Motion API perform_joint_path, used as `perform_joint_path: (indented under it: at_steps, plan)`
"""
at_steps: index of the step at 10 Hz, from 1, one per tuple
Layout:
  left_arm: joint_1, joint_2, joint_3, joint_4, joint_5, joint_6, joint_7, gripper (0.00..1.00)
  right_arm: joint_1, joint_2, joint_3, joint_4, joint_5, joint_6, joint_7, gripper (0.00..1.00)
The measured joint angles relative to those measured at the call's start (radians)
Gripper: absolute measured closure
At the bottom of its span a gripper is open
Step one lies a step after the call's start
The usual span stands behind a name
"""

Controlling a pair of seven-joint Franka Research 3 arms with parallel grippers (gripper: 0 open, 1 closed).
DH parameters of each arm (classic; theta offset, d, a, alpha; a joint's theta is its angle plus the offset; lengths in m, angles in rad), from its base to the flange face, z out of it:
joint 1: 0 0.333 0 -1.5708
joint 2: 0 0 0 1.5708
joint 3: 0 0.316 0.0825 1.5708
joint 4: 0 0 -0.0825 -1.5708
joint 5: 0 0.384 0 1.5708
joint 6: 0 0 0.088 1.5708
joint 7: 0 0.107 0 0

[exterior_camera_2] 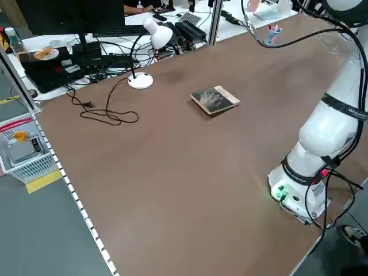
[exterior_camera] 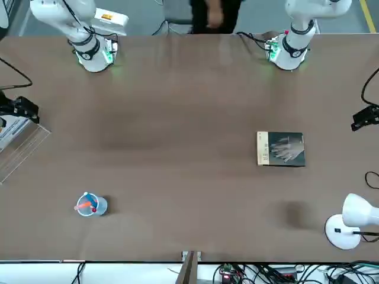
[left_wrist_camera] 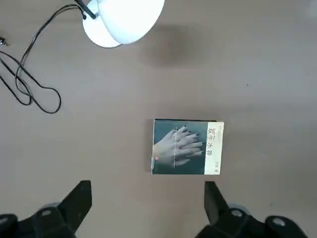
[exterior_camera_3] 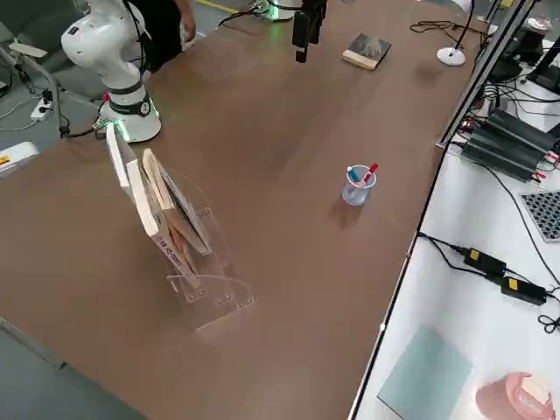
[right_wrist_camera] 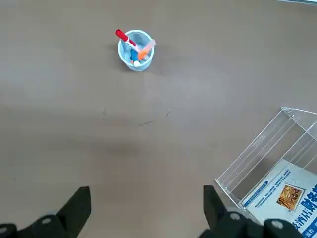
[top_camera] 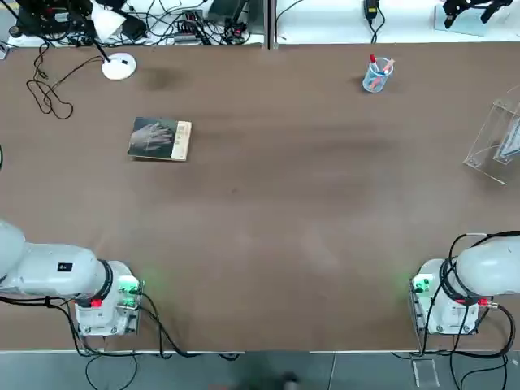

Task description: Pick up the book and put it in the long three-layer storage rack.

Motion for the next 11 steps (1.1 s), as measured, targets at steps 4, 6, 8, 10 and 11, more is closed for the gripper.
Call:
perform_joint_path:
  at_steps: [4,6,8,10,11]
  plan:
    - [0.007,0.013,0.001,0.000,-0.001,0.024,0.067,0.00,0.000,0.000,0.000,0.000,-0.016,0.004,0.001,0.00]
    - [0.036,0.037,0.003,-0.005,-0.041,0.048,0.178,0.00,0.000,0.000,-0.001,0.000,-0.017,0.007,0.001,0.00]
    - [0.101,0.081,0.004,-0.013,-0.122,0.054,0.314,0.00,0.000,0.000,-0.001,0.000,-0.018,0.007,0.002,0.00]
    - [0.171,0.141,0.006,-0.028,-0.189,0.057,0.440,0.00,0.000,0.000,-0.001,0.001,-0.019,0.007,0.003,0.00]
    - [0.198,0.169,0.006,-0.039,-0.218,0.057,0.474,0.00,0.000,0.000,-0.001,0.001,-0.019,0.007,0.004,0.00]
